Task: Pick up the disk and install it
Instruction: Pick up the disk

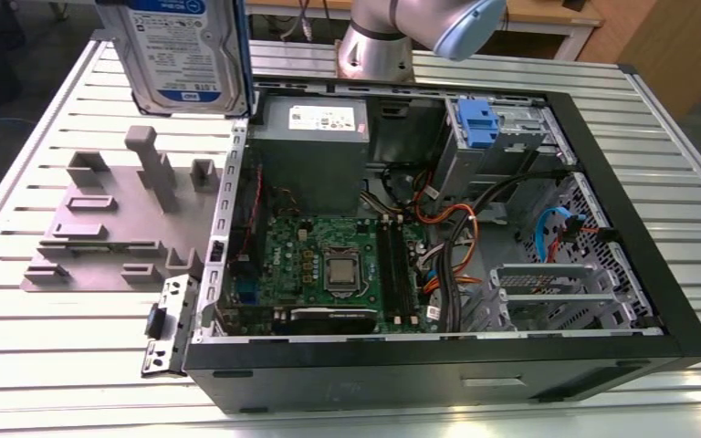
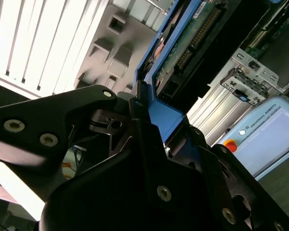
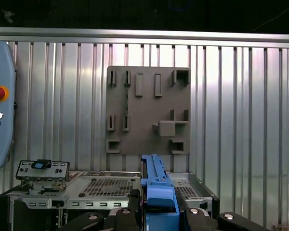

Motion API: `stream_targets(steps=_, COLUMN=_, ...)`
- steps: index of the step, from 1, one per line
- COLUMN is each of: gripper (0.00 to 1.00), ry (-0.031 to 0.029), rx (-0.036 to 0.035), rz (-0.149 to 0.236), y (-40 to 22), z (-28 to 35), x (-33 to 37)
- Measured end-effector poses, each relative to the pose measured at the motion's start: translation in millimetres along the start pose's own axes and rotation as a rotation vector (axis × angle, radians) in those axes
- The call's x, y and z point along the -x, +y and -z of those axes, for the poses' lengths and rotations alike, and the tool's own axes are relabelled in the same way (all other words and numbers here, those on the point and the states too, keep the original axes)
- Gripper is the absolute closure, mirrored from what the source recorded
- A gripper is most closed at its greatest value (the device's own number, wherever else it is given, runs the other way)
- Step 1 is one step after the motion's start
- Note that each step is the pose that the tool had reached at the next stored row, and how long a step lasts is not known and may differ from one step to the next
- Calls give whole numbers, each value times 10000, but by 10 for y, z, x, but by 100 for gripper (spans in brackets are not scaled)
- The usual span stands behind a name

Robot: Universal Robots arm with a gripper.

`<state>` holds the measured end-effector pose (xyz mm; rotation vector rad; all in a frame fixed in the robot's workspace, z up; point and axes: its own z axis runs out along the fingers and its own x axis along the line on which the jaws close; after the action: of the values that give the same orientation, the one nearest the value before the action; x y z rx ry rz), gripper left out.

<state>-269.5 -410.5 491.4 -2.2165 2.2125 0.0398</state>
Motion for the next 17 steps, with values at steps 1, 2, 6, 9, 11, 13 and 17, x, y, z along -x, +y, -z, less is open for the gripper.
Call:
stream_targets(steps=1, gripper=64, ry=1, rx=1, rz=-1, y=-19, z=0, x=-4)
stream_targets(steps=2, gripper=64, ry=1, rx=1, rz=-1, y=-38, z=-1, x=-7)
stream_targets(steps=6, gripper=64, ry=4, rx=1, rz=0, y=-120, z=-3, x=-19)
stream_targets(steps=9, gripper=64, ry=4, rx=0, rz=-1, y=-179, z=-5, x=-27)
stream_targets(steps=11, gripper=64, ry=5, rx=0, rz=0, y=-218, z=-6, x=-31)
stream_targets(steps=13, gripper=64, ry=6, rx=0, rz=0, y=-258, z=-8, x=-36)
stream_targets(steps=17, gripper=64, ry=9, rx=0, rz=0, y=-335, z=-10, x=-42)
